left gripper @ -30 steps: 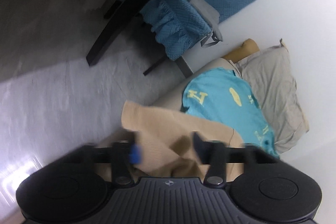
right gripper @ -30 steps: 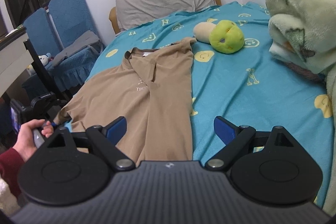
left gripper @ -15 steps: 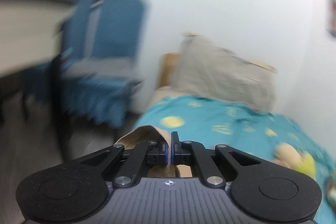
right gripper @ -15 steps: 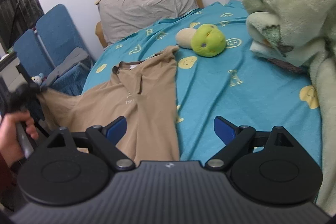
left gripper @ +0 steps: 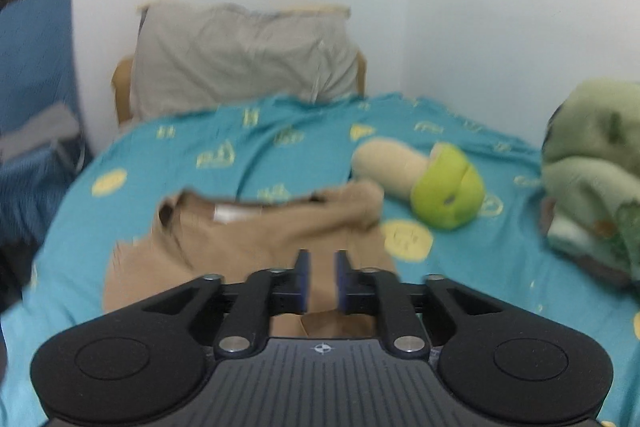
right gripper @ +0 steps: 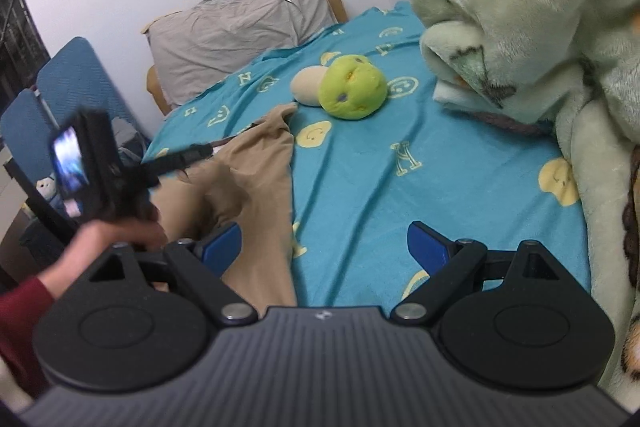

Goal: Fold clothes

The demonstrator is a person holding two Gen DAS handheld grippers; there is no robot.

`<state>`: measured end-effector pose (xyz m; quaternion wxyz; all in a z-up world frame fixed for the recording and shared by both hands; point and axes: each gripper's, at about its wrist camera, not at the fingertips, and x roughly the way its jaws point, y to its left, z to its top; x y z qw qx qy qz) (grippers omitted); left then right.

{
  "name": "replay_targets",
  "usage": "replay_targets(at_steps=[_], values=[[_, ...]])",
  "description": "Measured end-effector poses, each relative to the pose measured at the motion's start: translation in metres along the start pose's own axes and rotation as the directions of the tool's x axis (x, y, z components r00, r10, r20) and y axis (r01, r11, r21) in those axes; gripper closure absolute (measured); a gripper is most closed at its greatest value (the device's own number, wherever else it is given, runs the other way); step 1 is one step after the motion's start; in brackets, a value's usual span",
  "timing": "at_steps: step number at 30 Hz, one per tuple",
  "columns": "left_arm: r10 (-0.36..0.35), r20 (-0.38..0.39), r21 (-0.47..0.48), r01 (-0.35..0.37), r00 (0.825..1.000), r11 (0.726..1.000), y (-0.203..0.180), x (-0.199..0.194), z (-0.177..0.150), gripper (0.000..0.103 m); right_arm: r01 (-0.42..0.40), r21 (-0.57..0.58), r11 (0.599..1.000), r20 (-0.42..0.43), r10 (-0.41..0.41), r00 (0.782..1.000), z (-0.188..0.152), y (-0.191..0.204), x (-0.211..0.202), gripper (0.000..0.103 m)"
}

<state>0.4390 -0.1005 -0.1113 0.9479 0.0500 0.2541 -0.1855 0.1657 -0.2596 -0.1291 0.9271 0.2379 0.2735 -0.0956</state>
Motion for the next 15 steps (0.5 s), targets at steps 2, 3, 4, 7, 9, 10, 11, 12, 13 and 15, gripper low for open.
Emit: replay_targets(at_steps=[2,3,4,7,9,10,11,12,13,15], values=[[0.012,-0.015,-0.019,-0.012,1.000,1.000,0.003,-0.010,-0.009,0.043,0.005,0.003,1.000,0.002,-0.005,1.000,0.001,-0.001,0.003,0.012],[0.018,-0.023,-0.028,-0.018,1.000,0.999,0.005,-0.016,-0.013,0.039,0.008,0.004,1.000,0.002,-0.008,1.000,0.002,-0.002,0.004,0.012],[0.023,-0.030,-0.037,-0.025,0.999,0.999,0.006,-0.021,-0.018,0.032,0.002,0.011,1.000,0.002,-0.002,1.000,0.002,-0.003,0.004,0.012],[0.048,-0.033,-0.065,-0.050,0.998,0.997,0.013,-0.052,-0.030,0.013,-0.015,-0.008,1.000,0.005,0.015,1.000,0.001,0.000,0.001,0.012],[0.072,-0.024,-0.057,-0.074,0.997,0.996,0.015,-0.092,-0.031,0.009,-0.032,-0.034,0.999,0.016,0.032,0.999,0.000,0.004,-0.003,0.012],[0.083,-0.026,-0.048,-0.084,0.996,0.995,0.015,-0.112,-0.035,0.006,-0.042,-0.050,0.998,0.023,0.043,0.999,-0.001,0.006,-0.006,0.012],[0.096,-0.030,-0.040,-0.097,0.995,0.994,0.013,-0.132,-0.039,0.005,-0.054,-0.070,0.996,0.031,0.057,0.998,-0.002,0.009,-0.008,0.012],[0.109,-0.034,-0.030,-0.110,0.993,0.993,0.012,-0.153,-0.045,0.005,-0.074,-0.091,0.993,0.037,0.077,0.996,-0.003,0.012,-0.011,0.012],[0.121,-0.035,-0.027,-0.122,0.992,0.992,0.010,-0.172,-0.051,0.004,-0.093,-0.111,0.989,0.043,0.099,0.994,-0.004,0.015,-0.014,0.012],[0.139,-0.044,-0.057,-0.142,0.989,0.988,0.010,-0.209,-0.061,0.001,-0.131,-0.153,0.980,0.053,0.140,0.989,-0.008,0.021,-0.019,0.012]])
